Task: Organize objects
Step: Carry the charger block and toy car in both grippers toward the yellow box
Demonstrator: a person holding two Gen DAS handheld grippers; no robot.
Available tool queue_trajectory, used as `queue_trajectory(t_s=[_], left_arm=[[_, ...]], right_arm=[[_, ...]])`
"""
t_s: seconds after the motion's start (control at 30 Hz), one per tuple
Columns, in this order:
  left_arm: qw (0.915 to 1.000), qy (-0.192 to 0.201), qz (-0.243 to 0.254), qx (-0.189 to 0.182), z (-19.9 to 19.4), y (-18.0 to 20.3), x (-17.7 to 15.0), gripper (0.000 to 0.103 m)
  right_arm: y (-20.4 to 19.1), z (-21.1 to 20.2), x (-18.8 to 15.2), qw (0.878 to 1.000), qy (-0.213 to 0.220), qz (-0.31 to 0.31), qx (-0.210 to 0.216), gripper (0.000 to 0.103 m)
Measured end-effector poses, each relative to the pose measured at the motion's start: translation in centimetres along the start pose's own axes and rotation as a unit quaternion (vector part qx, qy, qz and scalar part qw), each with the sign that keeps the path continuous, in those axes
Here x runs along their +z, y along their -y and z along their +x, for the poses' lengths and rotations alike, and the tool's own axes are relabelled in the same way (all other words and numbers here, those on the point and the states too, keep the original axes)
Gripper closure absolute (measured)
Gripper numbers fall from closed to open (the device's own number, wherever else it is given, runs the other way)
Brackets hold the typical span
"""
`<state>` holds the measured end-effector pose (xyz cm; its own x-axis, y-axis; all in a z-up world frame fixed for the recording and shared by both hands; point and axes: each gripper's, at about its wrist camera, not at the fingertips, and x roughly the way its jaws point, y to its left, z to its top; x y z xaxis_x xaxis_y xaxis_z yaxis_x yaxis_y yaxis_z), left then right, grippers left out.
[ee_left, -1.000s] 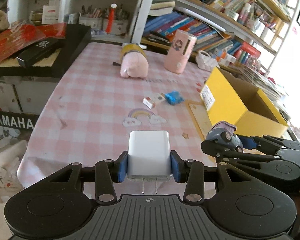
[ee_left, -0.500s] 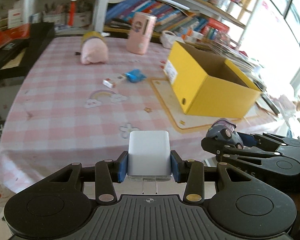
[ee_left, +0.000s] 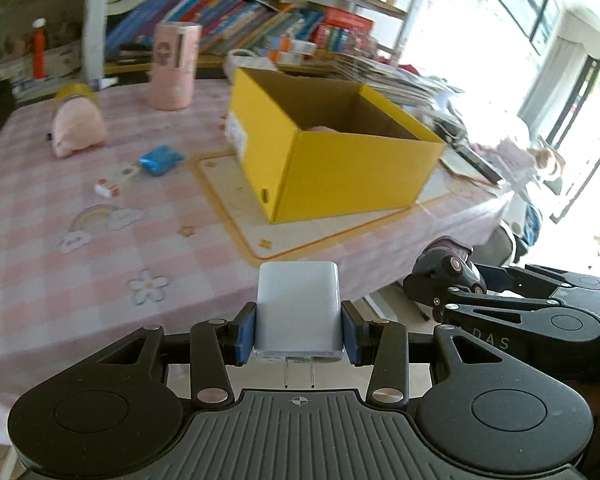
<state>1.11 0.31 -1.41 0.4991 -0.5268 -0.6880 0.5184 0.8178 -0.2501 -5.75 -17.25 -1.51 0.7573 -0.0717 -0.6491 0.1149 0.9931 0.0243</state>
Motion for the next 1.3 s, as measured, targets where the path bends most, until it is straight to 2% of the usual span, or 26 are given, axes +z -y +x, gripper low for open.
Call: queue_trajectory(t_s=[0.27, 0.67, 0.8, 0.9, 1.03, 1.3], left_arm=[[0.9998, -0.001, 0.018, -0.012, 1.1, 1.4, 1.0, 0.062], [0.9999, 0.001, 0.011, -0.008, 3.3, 1.9, 3.1, 0.062], [0.9998, 0.009, 0.016, -0.008, 4.0, 2.3, 4.2, 0.062], [0.9992, 0.030, 0.023, -0.009, 4.3, 2.8, 5.3, 0.062], [0.9979, 0.060, 0.024, -0.011, 4.8, 3.4, 7.3, 0.062], [0.9944, 0.102, 0.028, 0.005, 7.1, 4.8, 12.1, 0.062]], right_arm=[[2.2, 0.1, 0.4, 1.000, -0.001, 0.021, -0.021, 0.052], [4.0, 2.1, 2.1, 1.000, -0.009, 0.014, -0.015, 0.052], [4.9, 3.0, 2.9, 1.000, -0.010, 0.013, -0.014, 0.052], [5.7, 3.6, 3.8, 1.000, -0.004, 0.015, -0.016, 0.052], [6.8, 4.1, 5.7, 1.000, 0.019, 0.014, -0.018, 0.052], [9.4, 5.4, 11.7, 0.996, 0.092, 0.000, -0.013, 0.052]])
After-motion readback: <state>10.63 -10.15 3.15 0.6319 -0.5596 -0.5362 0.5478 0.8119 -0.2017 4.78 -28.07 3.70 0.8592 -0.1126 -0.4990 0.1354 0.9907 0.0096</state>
